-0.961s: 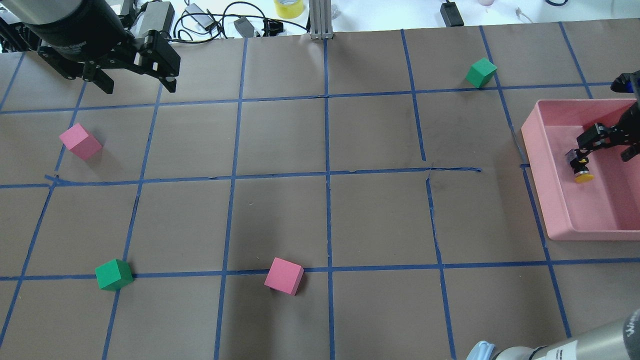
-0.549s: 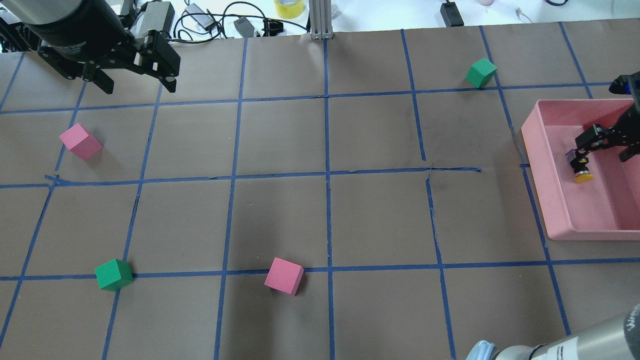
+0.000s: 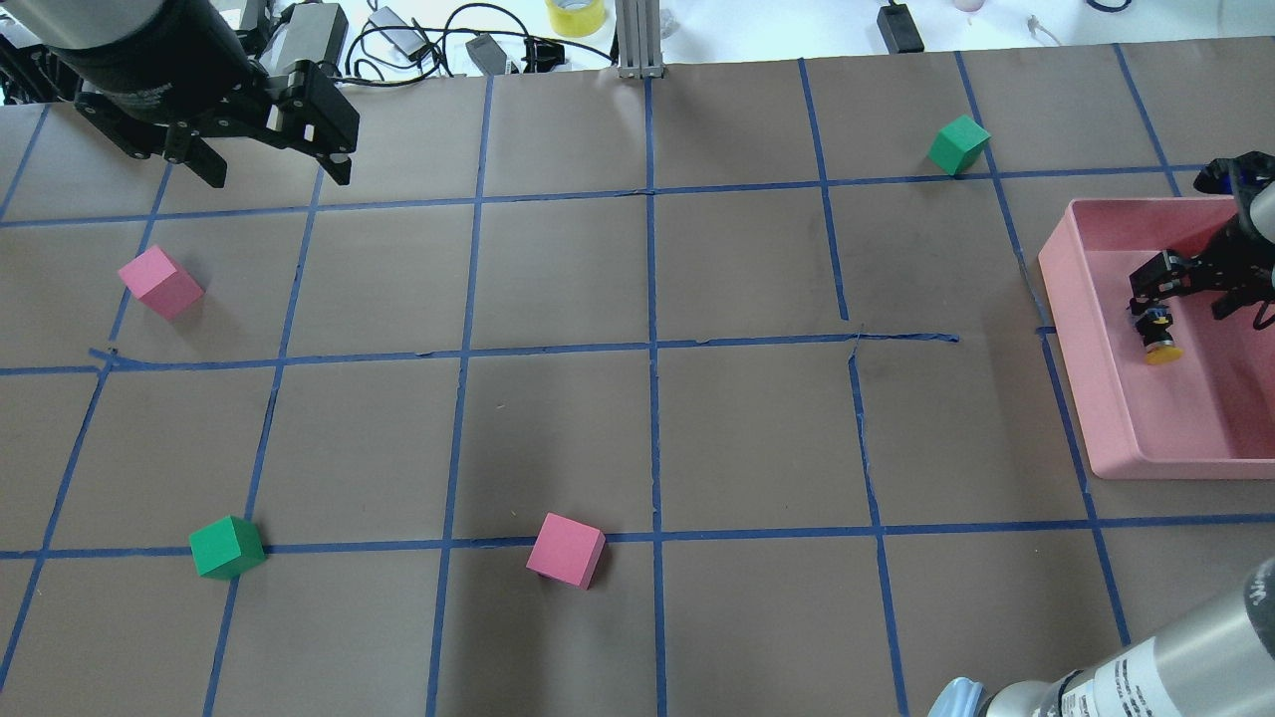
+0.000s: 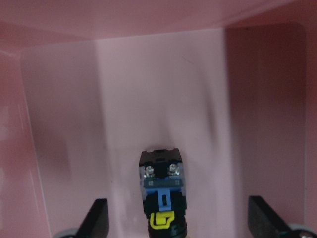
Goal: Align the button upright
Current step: 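Lower the right gripper into the tray onto the button's blue body, then close the right gripper on the button and lift it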
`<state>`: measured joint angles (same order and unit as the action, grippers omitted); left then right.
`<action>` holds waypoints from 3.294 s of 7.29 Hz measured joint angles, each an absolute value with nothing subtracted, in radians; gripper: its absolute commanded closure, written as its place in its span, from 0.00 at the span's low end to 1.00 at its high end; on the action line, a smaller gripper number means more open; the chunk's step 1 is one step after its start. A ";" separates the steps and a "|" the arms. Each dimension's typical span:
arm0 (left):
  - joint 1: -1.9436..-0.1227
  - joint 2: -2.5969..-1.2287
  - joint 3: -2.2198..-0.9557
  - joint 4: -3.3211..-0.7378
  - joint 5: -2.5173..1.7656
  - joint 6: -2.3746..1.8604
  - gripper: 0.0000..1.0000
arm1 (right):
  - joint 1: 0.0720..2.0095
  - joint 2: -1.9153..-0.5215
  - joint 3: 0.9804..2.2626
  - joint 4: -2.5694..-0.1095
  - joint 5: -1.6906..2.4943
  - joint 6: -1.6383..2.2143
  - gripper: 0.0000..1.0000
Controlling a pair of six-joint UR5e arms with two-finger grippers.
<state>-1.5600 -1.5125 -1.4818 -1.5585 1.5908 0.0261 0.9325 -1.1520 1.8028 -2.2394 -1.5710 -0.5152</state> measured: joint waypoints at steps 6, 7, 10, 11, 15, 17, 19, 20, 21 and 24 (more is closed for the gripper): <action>-1.560 -1.513 -1.482 -1.559 1.591 0.026 0.00 | 0.933 -1.125 1.811 -2.283 -1.525 -0.522 0.01; -1.560 -1.513 -1.482 -1.559 1.591 0.026 0.00 | 0.933 -1.124 1.815 -2.283 -1.526 -0.524 0.01; -1.560 -1.513 -1.482 -1.558 1.591 0.026 0.00 | 0.933 -1.122 1.820 -2.279 -1.531 -0.528 0.03; -1.560 -1.513 -1.482 -1.558 1.591 0.026 0.00 | 0.933 -1.122 1.819 -2.278 -1.529 -0.528 0.06; -1.560 -1.512 -1.482 -1.559 1.591 0.026 0.00 | 0.933 -1.125 1.820 -2.245 -1.534 -0.545 0.54; -1.560 -1.513 -1.482 -1.559 1.591 0.026 0.00 | 0.933 -1.128 1.819 -2.228 -1.541 -0.556 0.84; -1.560 -1.513 -1.482 -1.559 1.591 0.026 0.00 | 0.933 -1.131 1.818 -2.224 -1.554 -0.567 1.00; -1.560 -1.513 -1.482 -1.559 1.591 0.026 0.00 | 0.933 -1.134 1.814 -2.221 -1.556 -0.572 1.00; -1.560 -1.512 -1.482 -1.559 1.591 0.026 0.00 | 0.935 -1.149 1.806 -2.204 -1.558 -0.574 1.00; -1.560 -1.512 -1.482 -1.559 1.591 0.026 0.00 | 1.001 -1.262 1.708 -2.012 -1.554 -0.555 1.00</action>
